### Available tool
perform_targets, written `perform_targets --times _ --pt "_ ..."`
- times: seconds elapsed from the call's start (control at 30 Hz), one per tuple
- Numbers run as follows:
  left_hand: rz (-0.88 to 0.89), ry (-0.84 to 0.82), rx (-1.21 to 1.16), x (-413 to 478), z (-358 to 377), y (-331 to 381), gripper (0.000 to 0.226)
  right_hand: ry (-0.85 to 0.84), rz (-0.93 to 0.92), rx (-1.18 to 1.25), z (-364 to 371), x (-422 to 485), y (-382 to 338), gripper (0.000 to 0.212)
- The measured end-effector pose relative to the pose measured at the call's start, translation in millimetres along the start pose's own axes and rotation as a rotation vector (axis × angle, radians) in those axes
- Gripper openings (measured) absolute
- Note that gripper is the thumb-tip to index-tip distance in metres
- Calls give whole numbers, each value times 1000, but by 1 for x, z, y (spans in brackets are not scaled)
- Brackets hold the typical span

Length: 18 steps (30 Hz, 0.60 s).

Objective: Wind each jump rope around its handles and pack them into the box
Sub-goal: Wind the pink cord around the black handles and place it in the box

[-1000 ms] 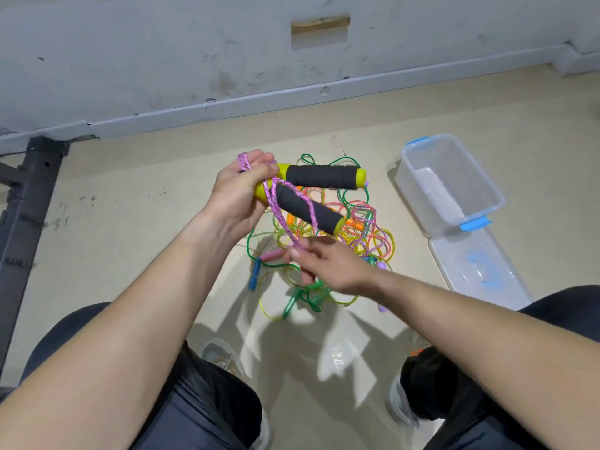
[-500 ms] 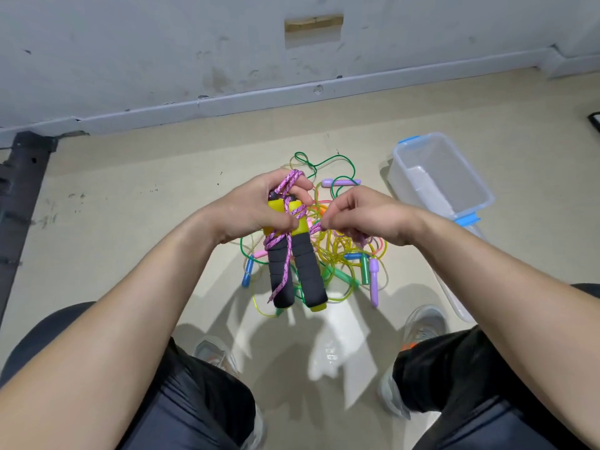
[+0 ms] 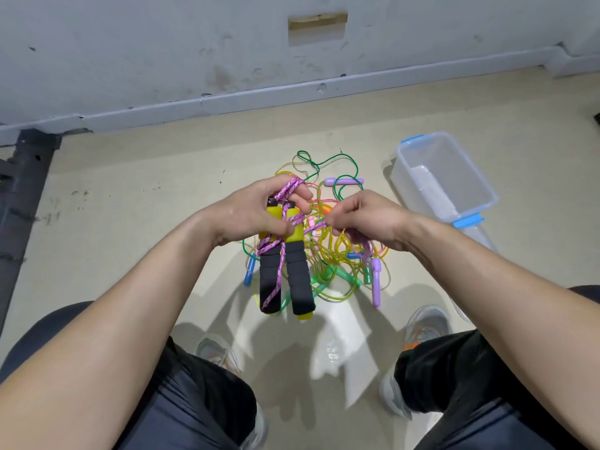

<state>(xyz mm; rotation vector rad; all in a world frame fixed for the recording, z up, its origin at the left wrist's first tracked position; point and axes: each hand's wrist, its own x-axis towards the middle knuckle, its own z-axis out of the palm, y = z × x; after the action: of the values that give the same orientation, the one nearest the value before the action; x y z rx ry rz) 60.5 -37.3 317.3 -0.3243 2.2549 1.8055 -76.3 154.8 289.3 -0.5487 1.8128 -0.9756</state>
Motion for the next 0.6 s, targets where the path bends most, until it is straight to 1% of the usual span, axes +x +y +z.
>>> perform_targets --times 0.07,0.13,0.2,0.3,0.4,0.53,0.6 --pt "11 -53 -19 0 4 3 57 53 7 201 -1 4 -1 10" --pt "20 -130 -19 -1 8 6 58 47 7 292 -2 5 -3 11" --pt "34 -190 -5 -1 12 7 56 38 -13 282 -1 6 -3 13" --pt "31 -233 18 -3 17 9 54 10 -61 215 1 7 -3 22" --pt "13 -262 17 -5 21 12 54 -14 -90 147 -1 6 -5 10" --pt "-4 -282 40 -6 23 15 56 -112 -143 96 -11 0 -13 28" --pt "5 -288 35 -7 24 17 55 -177 -173 60 -18 -5 -18 30"
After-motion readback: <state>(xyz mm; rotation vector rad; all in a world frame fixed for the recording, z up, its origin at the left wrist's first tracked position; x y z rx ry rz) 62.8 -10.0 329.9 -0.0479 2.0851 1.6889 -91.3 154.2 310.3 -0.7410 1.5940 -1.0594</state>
